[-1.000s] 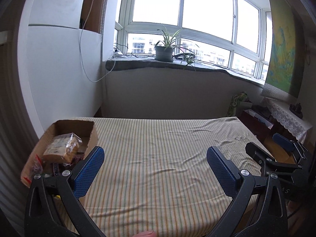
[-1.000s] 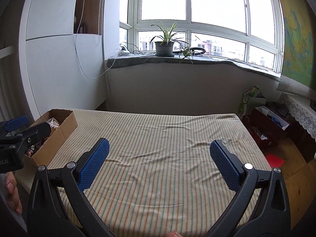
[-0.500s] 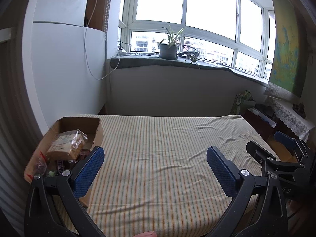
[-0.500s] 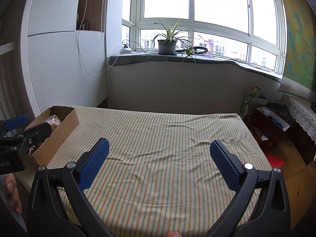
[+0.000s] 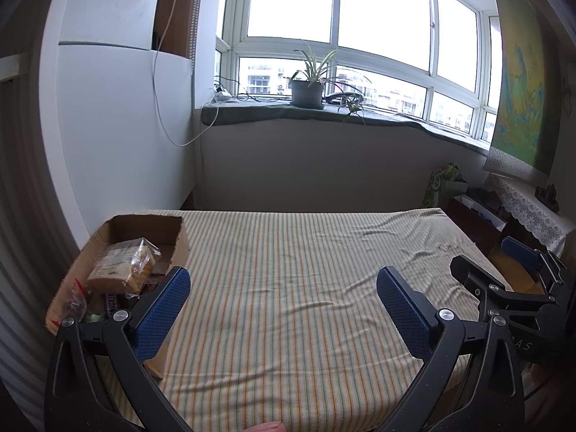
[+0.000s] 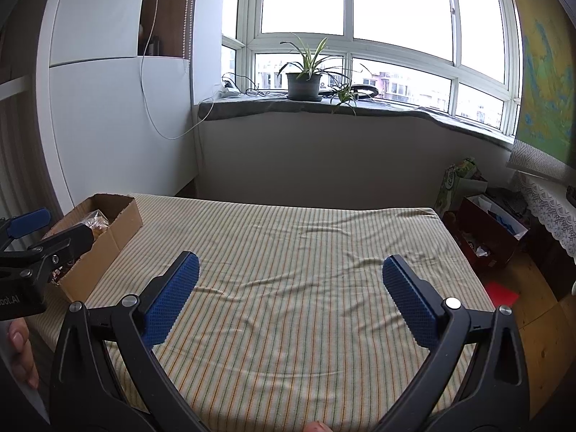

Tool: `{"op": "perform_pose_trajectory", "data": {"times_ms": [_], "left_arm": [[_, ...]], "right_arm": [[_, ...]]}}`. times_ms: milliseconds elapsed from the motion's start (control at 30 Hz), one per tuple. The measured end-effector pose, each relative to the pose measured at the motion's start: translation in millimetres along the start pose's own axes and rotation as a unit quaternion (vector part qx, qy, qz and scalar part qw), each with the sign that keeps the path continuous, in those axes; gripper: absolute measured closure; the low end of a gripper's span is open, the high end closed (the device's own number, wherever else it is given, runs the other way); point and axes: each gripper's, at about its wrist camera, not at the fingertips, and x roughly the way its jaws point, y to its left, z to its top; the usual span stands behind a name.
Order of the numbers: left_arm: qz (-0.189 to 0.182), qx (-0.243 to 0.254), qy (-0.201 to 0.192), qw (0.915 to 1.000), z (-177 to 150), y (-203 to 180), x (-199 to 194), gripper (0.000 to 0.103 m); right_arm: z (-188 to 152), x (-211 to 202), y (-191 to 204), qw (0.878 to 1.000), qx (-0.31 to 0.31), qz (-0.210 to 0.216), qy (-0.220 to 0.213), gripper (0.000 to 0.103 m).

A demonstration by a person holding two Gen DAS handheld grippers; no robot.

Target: Organize snacks

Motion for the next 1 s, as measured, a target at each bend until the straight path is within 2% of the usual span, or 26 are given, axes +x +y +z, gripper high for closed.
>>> {"op": "perform_pose_trajectory", "data": {"times_ms": [1000], "left_arm": [[0.0, 0.004, 0.003, 1.0, -0.3, 2.7, 5.0, 0.0]], "right_arm": [[-2.5, 2.6, -5.1, 1.0, -0.001, 0.001, 0.005, 0.0]]}}
